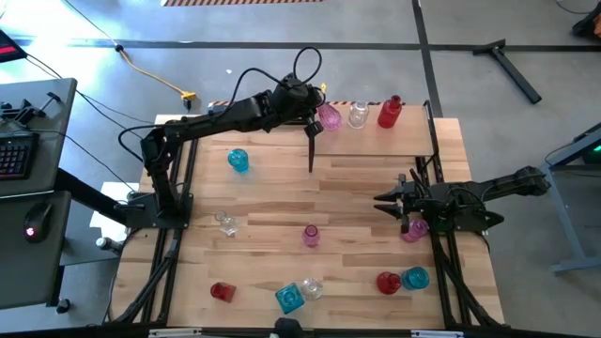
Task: Sort vases onto shelf
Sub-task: Put the top left pink vase on the shelf
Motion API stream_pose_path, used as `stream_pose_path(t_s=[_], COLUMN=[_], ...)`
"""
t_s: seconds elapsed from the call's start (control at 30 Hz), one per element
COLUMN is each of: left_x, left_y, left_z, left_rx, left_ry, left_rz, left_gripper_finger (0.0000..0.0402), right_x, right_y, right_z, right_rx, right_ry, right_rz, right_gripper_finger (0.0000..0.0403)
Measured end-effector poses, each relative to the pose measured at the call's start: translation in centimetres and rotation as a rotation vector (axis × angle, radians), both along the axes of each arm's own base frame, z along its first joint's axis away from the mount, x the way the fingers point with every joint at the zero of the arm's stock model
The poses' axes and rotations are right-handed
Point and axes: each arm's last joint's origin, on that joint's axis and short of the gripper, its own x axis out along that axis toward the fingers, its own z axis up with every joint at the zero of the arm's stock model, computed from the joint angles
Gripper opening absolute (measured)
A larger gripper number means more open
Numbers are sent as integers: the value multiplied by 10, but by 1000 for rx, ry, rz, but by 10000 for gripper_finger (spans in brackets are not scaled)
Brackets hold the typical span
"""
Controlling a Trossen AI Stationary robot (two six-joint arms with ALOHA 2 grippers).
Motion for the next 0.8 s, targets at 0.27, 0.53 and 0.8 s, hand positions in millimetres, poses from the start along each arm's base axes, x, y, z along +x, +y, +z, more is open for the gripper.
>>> stream_pose_path(t_s=[0.27,0.53,0.8], left_x=[3,4,4], left_y=[-8,-10,-9], left_z=[2,3,4], left_rx=[14,36,67], left_ry=[10,20,37], left_rz=[-25,-25,-5], left_gripper_finger=[17,17,17], right_x=[0,0,0], right_y=[0,0,0], right_z=[0,0,0], right_rx=[0,0,0], right_ry=[0,0,0], right_rz=[0,0,0], right_gripper_finger=[108,108,108])
